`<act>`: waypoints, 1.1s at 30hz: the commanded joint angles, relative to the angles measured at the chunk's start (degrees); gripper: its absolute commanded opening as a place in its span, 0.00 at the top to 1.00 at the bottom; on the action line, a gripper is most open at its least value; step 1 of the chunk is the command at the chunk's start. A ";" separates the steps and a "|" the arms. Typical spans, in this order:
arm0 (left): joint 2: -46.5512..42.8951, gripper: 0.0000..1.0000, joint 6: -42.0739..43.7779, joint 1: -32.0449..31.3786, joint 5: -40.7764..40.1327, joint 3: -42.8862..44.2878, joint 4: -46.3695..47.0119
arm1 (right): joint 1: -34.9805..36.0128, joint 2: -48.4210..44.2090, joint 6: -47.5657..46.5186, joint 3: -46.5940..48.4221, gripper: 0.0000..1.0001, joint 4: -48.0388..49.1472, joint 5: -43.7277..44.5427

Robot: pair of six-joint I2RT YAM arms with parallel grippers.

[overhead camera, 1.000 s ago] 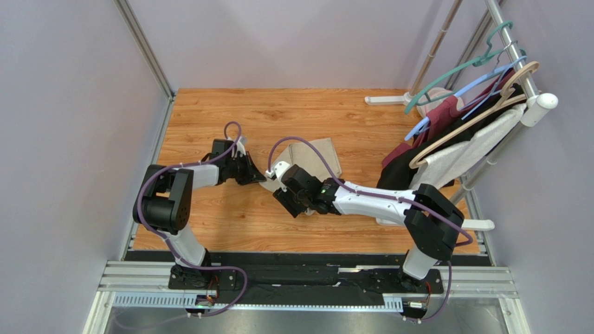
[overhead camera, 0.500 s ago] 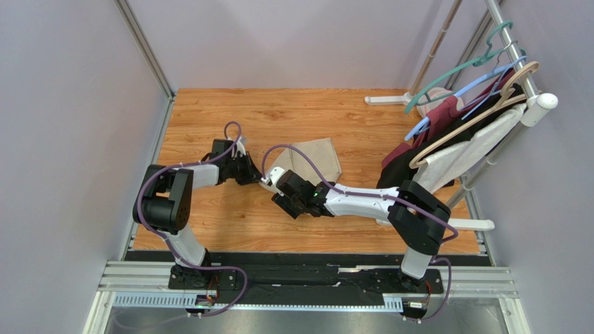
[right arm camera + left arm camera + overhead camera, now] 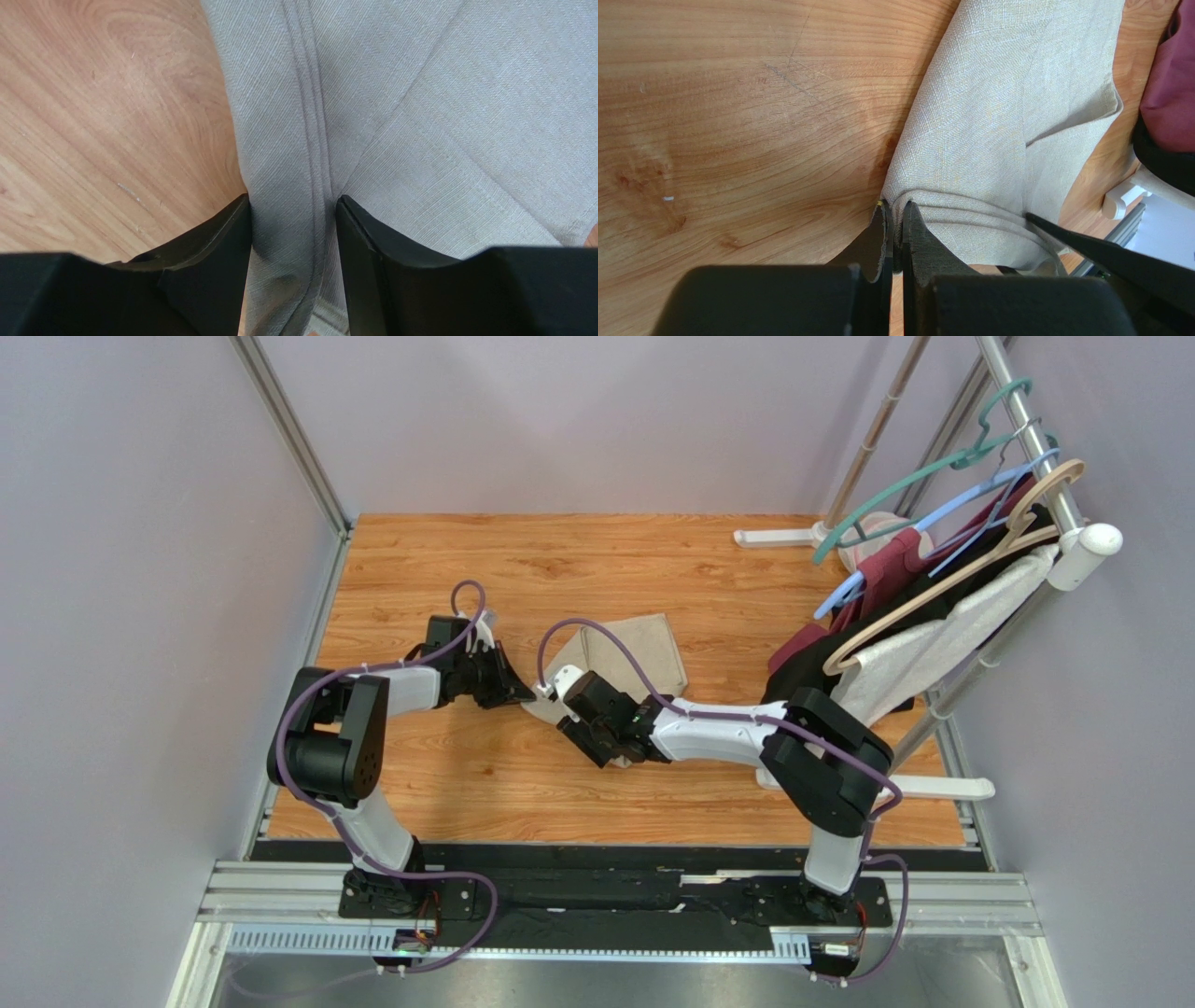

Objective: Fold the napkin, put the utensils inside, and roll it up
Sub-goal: Roll the napkin with the utensil

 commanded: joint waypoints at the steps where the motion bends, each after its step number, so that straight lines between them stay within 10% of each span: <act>1: 0.29 1.00 1.51 0.03 1.11 1.28 -0.02 | -1.20 1.86 0.79 -1.42 0.51 2.22 -1.57; 10: -0.50 0.98 1.25 0.03 1.38 0.58 0.86 | -2.87 3.53 4.75 -5.11 0.85 3.36 -9.29; 15: -5.24 0.40 1.25 0.11 -1.60 0.23 0.42 | -5.51 2.13 6.50 -7.83 0.98 4.15 -18.17; 20: -14.81 0.16 1.16 0.11 -9.41 -2.32 -0.55 | -8.40 1.86 8.53 -8.98 1.00 5.82 -27.91; 33: -25.73 0.14 0.72 0.11 -5.04 -13.66 7.09 | -14.39 4.67 12.57 -11.53 1.00 11.53 -44.01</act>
